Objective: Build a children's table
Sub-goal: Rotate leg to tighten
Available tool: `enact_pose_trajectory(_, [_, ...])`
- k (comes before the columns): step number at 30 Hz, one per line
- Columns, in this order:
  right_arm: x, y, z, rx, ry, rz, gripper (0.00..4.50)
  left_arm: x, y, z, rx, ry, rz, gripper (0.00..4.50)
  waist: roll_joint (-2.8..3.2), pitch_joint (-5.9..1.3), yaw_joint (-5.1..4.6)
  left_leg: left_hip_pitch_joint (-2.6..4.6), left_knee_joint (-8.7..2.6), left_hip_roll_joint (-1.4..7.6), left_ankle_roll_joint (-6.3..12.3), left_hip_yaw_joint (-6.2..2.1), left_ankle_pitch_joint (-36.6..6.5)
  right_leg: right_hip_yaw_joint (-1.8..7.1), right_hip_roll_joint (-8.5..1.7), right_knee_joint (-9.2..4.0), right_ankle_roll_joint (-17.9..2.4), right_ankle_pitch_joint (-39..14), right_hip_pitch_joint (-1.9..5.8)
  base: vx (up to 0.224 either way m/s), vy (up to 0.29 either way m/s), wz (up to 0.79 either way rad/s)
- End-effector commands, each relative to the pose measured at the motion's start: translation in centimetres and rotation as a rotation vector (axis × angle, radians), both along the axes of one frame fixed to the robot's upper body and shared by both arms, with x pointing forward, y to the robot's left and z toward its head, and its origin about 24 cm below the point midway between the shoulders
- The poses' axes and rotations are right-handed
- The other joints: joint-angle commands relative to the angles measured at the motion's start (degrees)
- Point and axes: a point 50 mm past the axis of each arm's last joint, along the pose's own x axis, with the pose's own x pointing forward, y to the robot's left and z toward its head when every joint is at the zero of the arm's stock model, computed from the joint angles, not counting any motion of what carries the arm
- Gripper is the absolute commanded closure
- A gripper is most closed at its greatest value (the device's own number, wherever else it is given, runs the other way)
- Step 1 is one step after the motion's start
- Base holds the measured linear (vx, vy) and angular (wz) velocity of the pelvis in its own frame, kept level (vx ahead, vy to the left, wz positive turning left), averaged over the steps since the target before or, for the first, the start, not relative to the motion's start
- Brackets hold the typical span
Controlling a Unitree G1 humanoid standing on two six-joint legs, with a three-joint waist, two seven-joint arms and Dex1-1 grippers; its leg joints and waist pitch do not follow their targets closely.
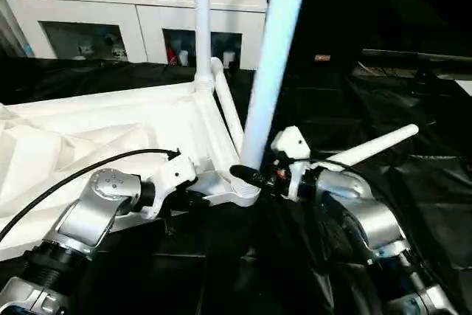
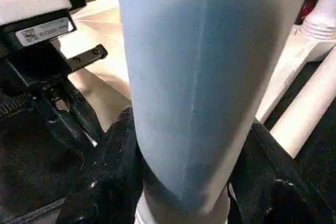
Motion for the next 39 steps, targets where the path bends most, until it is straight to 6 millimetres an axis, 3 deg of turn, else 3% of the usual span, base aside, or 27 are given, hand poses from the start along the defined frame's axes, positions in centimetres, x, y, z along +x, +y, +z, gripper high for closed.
enact_pose_trajectory(1, [-1.1,-0.3,-4.2,-0.108,0.219,-0.004,2.65,0.7,0.2,0.8,0.005,-0.045,0.021,4.50,0.71,-2.22,0.48,-0.05,-5.22,3.44,-0.69,-1.73,-12.2,3.46,-5.48,-5.59,-11.2,-13.2,1.94,0.000,0.000,0.00])
enact_pose_trajectory(7, [-0.2,-0.6,-4.3,-0.131,0.220,-0.017,2.65,0.6,0.2,0.8,0.004,-0.042,0.017,4.50,0.69,-2.06,0.28,-0.04,-5.38,3.45,-1.24,-1.84,-13.6,3.51,-5.59,-5.99,-10.2,-17.1,1.77,0.000,0.000,0.00])
enact_pose_trajectory(8, [0.0,-0.6,-4.3,-0.134,0.221,-0.018,2.65,0.6,0.2,0.8,0.004,-0.041,0.016,4.50,0.32,-2.07,0.26,0.07,-5.38,3.49,-1.13,-1.77,-13.7,3.51,-5.55,-6.03,-10.0,-17.4,1.70,0.000,0.000,0.00])
enact_pose_trajectory(11, [0.0,-0.6,-4.4,-0.144,0.222,0.001,2.65,0.6,0.2,0.8,0.004,-0.040,0.014,4.50,0.43,-1.99,0.32,0.15,-5.46,3.49,-1.08,-1.82,-14.0,3.56,-5.57,-6.15,-9.7,-18.7,1.54,0.000,0.000,0.00])
enact_pose_trajectory(12, [-0.1,-0.6,-4.4,-0.148,0.221,0.005,2.65,0.6,0.3,0.8,0.004,-0.040,0.014,4.50,0.17,-2.00,0.27,0.17,-5.47,3.51,-1.05,-1.78,-14.1,3.56,-5.55,-6.18,-9.6,-18.9,1.52,0.000,0.000,0.00])
enact_pose_trajectory(18, [-0.2,-0.6,-4.8,-0.156,0.226,0.012,2.65,0.5,0.3,0.6,-0.004,-0.029,0.023,4.50,0.28,-1.97,0.32,0.22,-5.56,3.54,-1.12,-1.79,-14.4,3.62,-5.58,-6.20,-9.7,-18.9,1.40,0.000,0.000,0.00])
enact_pose_trajectory(19, [-0.2,-0.6,-5.0,-0.161,0.227,0.005,2.65,0.5,0.4,0.5,-0.008,-0.023,0.038,4.50,0.03,-1.92,0.27,0.22,-5.58,3.53,-1.07,-1.78,-14.8,3.62,-5.58,-6.29,-9.5,-19.7,1.33,0.000,0.000,0.00])
enact_pose_trajectory(22, [0.2,-0.5,-5.4,-0.164,0.230,-0.055,2.65,0.8,0.2,0.2,-0.002,-0.029,0.083,4.50,0.00,-1.73,0.13,0.12,-5.69,3.47,-1.29,-1.94,-15.9,3.57,-5.76,-6.59,-8.7,-23.5,1.20,0.000,0.000,0.00])
enact_pose_trajectory(26, [1.3,0.8,-6.4,-0.160,0.255,-0.235,2.65,1.3,-2.5,-1.1,-0.017,-0.030,0.216,4.50,0.03,-1.51,-0.23,0.46,-5.85,3.39,-2.49,-2.30,-18.8,3.50,-5.93,-7.16,-6.7,-30.8,0.67,0.000,0.000,0.00])
enact_pose_trajectory(28, [1.5,1.4,-6.6,-0.153,0.264,-0.268,2.65,1.6,-3.6,-1.4,-0.031,-0.022,0.292,4.50,-0.40,-1.37,-0.31,1.04,-5.69,3.20,-2.36,-2.45,-21.5,3.31,-6.12,-8.10,-4.7,-36.6,0.15,0.000,0.000,0.00])
enact_pose_trajectory(34, [1.9,3.6,-7.0,-0.141,0.310,-0.348,2.65,2.1,-7.1,-2.1,0.004,-0.002,0.436,4.50,0.00,-1.52,-0.50,1.43,-6.36,3.25,-1.72,-2.47,-23.6,2.76,-5.75,-8.63,-4.9,-32.3,0.12,0.000,0.000,0.00])
enact_pose_trajectory(35, [1.9,3.9,-7.2,-0.135,0.336,-0.373,2.65,2.2,-7.7,-1.9,0.000,-0.008,0.452,4.50,-0.33,-1.50,-0.45,1.39,-6.41,3.16,-1.47,-2.49,-23.9,2.71,-5.80,-8.83,-4.5,-33.1,0.15,0.000,0.000,0.00])
enact_pose_trajectory(36, [2.0,4.0,-7.3,-0.134,0.347,-0.387,2.65,2.3,-8.1,-1.8,-0.007,-0.010,0.458,4.50,-0.18,-1.45,-0.39,1.68,-6.34,3.07,-1.45,-2.57,-24.9,2.80,-5.94,-9.03,-3.8,-34.9,-0.21,0.000,0.000,0.00])
enact_pose_trajectory(37, [2.0,4.4,-7.5,-0.139,0.367,-0.411,2.65,2.5,-8.9,-1.5,-0.029,-0.014,0.481,4.50,-0.45,-1.35,-0.51,1.73,-6.36,2.94,-1.30,-2.65,-25.8,2.75,-6.01,-9.35,-3.0,-36.8,-0.30,0.000,0.000,0.00])
enact_pose_trajectory(39, [2.1,4.7,-7.7,-0.155,0.373,-0.426,2.65,2.8,-9.5,-1.1,-0.040,-0.018,0.499,4.50,-0.35,-1.33,-0.67,2.08,-6.46,2.91,-1.72,-3.02,-28.5,2.20,-5.94,-9.67,-1.8,-38.8,-0.43,0.000,0.000,0.00])
